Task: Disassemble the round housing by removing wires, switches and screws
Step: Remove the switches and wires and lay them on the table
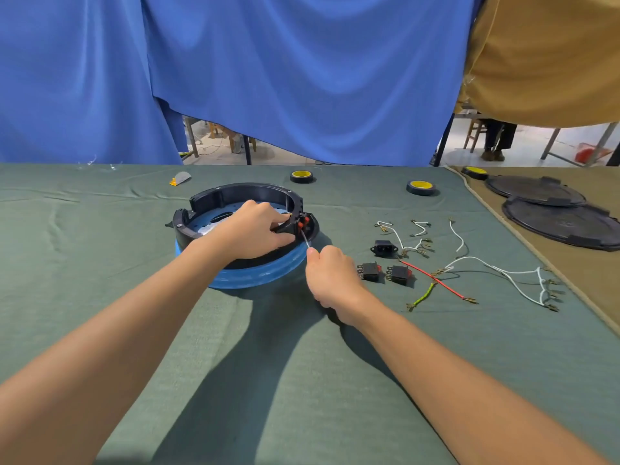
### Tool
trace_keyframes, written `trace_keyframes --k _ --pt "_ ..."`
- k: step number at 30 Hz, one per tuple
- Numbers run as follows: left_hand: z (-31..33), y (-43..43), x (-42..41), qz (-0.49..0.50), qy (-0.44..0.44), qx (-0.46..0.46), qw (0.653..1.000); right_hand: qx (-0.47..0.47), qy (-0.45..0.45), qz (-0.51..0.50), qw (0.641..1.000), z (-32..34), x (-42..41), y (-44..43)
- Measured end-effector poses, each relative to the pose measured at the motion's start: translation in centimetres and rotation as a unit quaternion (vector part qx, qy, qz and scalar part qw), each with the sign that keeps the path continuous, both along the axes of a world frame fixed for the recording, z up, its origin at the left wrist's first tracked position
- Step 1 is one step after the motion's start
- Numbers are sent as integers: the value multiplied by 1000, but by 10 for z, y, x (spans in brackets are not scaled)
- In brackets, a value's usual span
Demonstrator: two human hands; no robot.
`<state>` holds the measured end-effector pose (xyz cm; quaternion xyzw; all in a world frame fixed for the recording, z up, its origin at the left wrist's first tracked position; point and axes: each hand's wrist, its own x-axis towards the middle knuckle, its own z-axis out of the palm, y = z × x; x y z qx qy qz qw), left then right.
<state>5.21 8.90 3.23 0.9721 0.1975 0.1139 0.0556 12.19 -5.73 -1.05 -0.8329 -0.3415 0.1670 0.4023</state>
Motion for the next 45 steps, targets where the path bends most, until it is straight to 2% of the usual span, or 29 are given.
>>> trace_keyframes --k 2,5,7,11,17,20,28,34,38,43,45 --pt "0 -2 2 9 -1 -12 1000 42 120 -12 992 4 -7 6" --pt "-1 -2 0 13 -27 -49 998 100 298 -32 949 9 -16 17" --pt "0 -2 0 11 -41 -77 996 125 349 -34 928 7 -22 25" --pt "1 -3 0 19 -64 -114 991 158 396 -31 904 0 -30 40" --pt "-2 -1 2 75 -104 -139 982 164 428 -37 888 2 -29 37" --pt "-3 2 5 103 -94 -143 980 158 431 -51 887 2 -20 29" --pt "-1 4 2 105 -54 -143 983 164 385 -52 907 -7 -28 42" --pt "-2 8 2 102 -51 -156 981 181 363 -124 906 -7 -41 63" --pt "-2 10 4 100 -60 -169 979 166 324 -157 918 -10 -42 66" --pt "-5 14 5 101 -49 -160 981 169 410 -100 891 -9 -34 54" --pt "-6 15 5 97 -48 -154 982 167 411 -98 891 -7 -25 43"
